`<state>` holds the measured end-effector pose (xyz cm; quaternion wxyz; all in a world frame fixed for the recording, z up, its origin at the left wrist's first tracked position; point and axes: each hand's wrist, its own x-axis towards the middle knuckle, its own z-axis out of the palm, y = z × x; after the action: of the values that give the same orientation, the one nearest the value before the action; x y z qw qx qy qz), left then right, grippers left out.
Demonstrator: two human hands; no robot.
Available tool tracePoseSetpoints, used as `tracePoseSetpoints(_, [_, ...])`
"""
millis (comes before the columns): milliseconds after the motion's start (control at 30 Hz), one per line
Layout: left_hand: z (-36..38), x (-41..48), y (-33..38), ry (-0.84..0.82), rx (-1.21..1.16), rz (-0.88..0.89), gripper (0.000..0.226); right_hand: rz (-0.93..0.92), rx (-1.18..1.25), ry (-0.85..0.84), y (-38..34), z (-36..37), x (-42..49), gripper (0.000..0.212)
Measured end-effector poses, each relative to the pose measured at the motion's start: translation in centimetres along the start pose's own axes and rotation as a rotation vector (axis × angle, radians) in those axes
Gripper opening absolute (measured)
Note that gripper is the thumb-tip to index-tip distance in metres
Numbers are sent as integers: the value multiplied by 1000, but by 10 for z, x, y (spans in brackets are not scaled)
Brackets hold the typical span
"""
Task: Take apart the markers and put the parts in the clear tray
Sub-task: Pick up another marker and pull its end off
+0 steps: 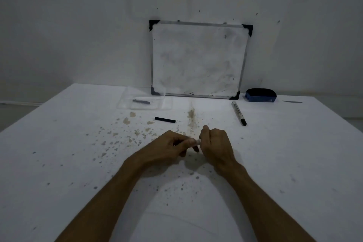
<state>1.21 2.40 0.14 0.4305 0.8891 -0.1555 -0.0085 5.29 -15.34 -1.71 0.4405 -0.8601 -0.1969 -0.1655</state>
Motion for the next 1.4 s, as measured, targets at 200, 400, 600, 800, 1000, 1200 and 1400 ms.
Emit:
tracePoseSetpoints(200, [3,-8,-6,149,-27,43,29,96,13,-56,-12,-1,-1,69])
tracePoseSetpoints(400, [12,6,-21,493,535,430,37,445,34,-138,-13,-1,15,58])
tracePoseSetpoints(600, [3,5,-4,269,174,269,32,273,87,-22,-12,-3,8,44])
tracePoseSetpoints(800, [-8,-6,-11,-30,-129,-31,28,-94,-9,-8,-10,0,-7,64])
tracePoseSetpoints(1000, [6,1,-17,272,21,167,38,413,60,-94,-20,-2,8,69])
tracePoseSetpoints(1200, [13,6,-23,393,193,264,35,473,50,-7,-16,6,8,62])
tracePoseSetpoints(1400, [13,4,-17,296,31,209,35,259,44,28,-13,-1,5,57])
